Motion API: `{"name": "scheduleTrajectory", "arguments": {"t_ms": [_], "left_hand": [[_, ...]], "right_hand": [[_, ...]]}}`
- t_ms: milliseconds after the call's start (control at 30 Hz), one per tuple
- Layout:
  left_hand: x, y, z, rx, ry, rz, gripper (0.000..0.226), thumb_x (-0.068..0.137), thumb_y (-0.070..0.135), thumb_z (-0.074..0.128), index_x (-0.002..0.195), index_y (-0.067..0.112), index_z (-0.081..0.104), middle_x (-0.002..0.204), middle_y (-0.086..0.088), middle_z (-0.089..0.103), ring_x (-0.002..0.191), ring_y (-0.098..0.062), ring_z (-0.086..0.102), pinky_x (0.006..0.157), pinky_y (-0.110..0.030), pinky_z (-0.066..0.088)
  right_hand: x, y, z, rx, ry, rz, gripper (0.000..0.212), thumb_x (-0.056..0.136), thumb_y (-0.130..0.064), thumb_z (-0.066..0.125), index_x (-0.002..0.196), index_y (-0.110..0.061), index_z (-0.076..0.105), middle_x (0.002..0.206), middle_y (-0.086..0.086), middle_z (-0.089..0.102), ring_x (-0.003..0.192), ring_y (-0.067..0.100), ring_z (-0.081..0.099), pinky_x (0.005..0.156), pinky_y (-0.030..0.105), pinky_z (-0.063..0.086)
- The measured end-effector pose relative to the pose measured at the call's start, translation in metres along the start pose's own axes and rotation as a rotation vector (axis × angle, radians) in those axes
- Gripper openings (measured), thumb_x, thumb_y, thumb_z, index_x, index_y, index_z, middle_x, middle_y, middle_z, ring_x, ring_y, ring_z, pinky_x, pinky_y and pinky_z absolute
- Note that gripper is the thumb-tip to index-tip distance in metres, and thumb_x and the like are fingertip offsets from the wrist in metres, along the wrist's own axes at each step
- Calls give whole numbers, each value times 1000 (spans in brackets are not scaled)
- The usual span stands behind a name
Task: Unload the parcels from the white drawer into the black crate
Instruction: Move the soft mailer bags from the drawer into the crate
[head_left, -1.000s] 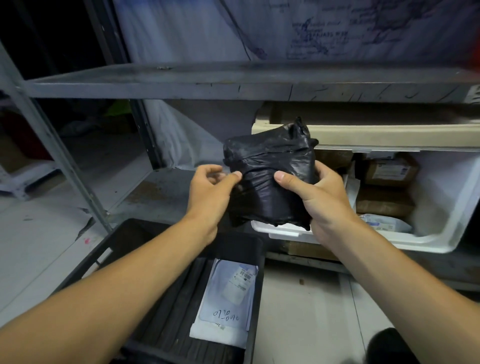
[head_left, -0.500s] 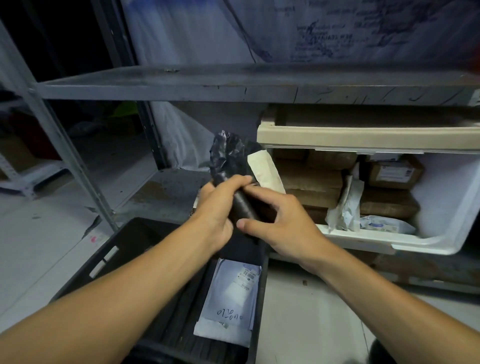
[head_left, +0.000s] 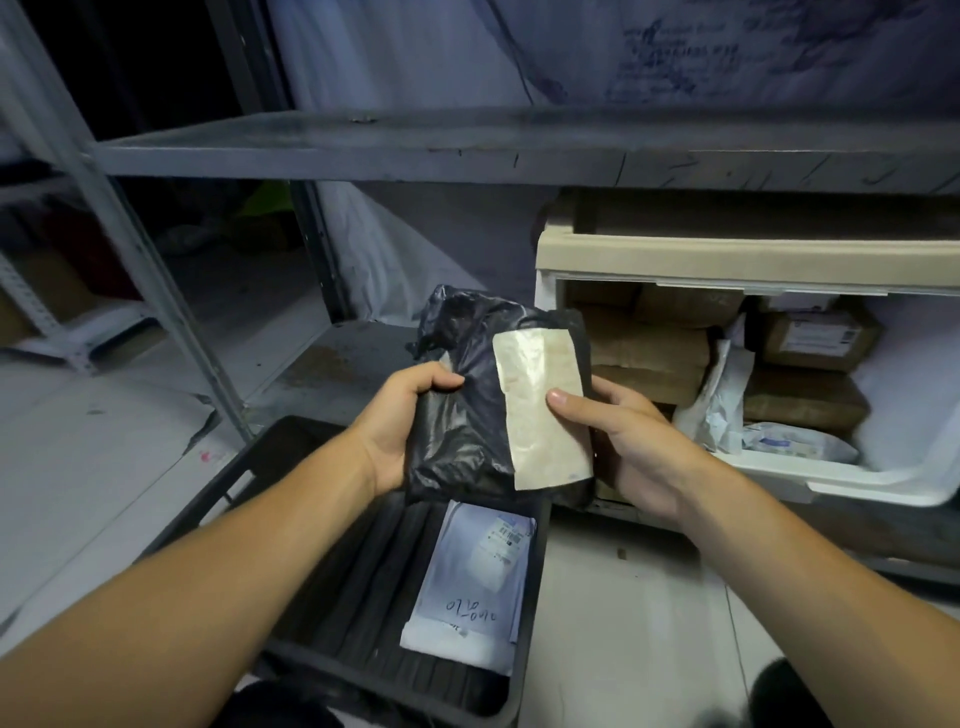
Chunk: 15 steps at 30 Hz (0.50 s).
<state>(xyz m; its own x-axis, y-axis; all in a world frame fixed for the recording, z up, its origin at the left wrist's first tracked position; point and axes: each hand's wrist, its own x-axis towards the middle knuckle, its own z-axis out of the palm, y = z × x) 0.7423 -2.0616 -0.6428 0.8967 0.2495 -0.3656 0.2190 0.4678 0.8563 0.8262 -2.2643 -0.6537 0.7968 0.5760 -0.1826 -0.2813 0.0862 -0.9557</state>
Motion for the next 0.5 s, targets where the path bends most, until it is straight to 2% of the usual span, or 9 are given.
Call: {"name": "scheduleTrajectory", "arguments": {"t_ms": [33, 100, 167, 233, 300, 367, 433, 500], "left_hand": [[1, -2, -2, 5, 6, -10, 33, 69, 19, 63, 95, 4, 77, 99, -19, 72, 86, -34, 69, 106, -51, 47], [4, -3, -4, 14, 29, -20, 30, 75, 21, 65, 98, 4, 74, 96, -18, 72, 84, -33, 68, 101, -50, 50], [7, -1, -5, 28, 71, 20, 23, 86, 20, 65, 100, 4, 71, 90, -16, 71, 76, -29, 69, 83, -42, 57], [11, 2, -6, 40, 107, 81, 29, 90, 20, 68, 112, 0, 69, 94, -18, 73, 75, -28, 71, 72, -38, 62], [10, 3, -9, 86, 89, 110, 33, 89, 15, 73, 118, -1, 68, 102, -20, 75, 86, -31, 74, 79, -40, 62], [8, 0, -15, 223, 51, 120, 28, 89, 8, 72, 117, 4, 70, 107, -17, 76, 98, -31, 74, 88, -41, 60], [9, -7, -23, 360, 111, 164, 29, 88, 4, 73, 117, 8, 70, 107, -11, 77, 101, -27, 74, 88, -38, 59], [17, -19, -33, 396, 237, 220, 31, 86, 3, 76, 116, 11, 69, 105, -7, 78, 100, -25, 74, 90, -39, 59]], "right_hand": [[0, 0, 2, -21, -14, -15, 69, 55, -33, 89, 121, -22, 70, 115, 1, 77, 115, 25, 68, 106, 47, 49], [2, 0, 7, -54, 17, -58, 52, 66, -25, 87, 115, -21, 71, 108, -2, 79, 108, 21, 72, 93, 39, 56], [5, -3, 12, -52, 48, -95, 36, 77, -15, 84, 110, -22, 70, 97, -6, 80, 92, 13, 76, 76, 29, 57], [8, -5, 16, -51, 60, -114, 37, 81, -10, 82, 114, -20, 68, 95, -5, 80, 86, 11, 77, 70, 25, 58], [12, -5, 19, -58, 92, -129, 43, 80, -8, 83, 118, -17, 66, 98, -2, 80, 88, 15, 77, 71, 27, 59], [14, -2, 22, -80, 120, -135, 44, 80, -5, 83, 118, -17, 65, 99, 0, 80, 90, 17, 77, 74, 32, 61], [16, 6, 29, -130, 120, -127, 41, 82, -6, 82, 116, -21, 64, 98, -1, 80, 88, 18, 77, 74, 36, 63], [21, 17, 39, -194, 119, -95, 37, 86, -6, 79, 113, -25, 62, 101, -1, 79, 90, 19, 76, 76, 40, 64]]}}
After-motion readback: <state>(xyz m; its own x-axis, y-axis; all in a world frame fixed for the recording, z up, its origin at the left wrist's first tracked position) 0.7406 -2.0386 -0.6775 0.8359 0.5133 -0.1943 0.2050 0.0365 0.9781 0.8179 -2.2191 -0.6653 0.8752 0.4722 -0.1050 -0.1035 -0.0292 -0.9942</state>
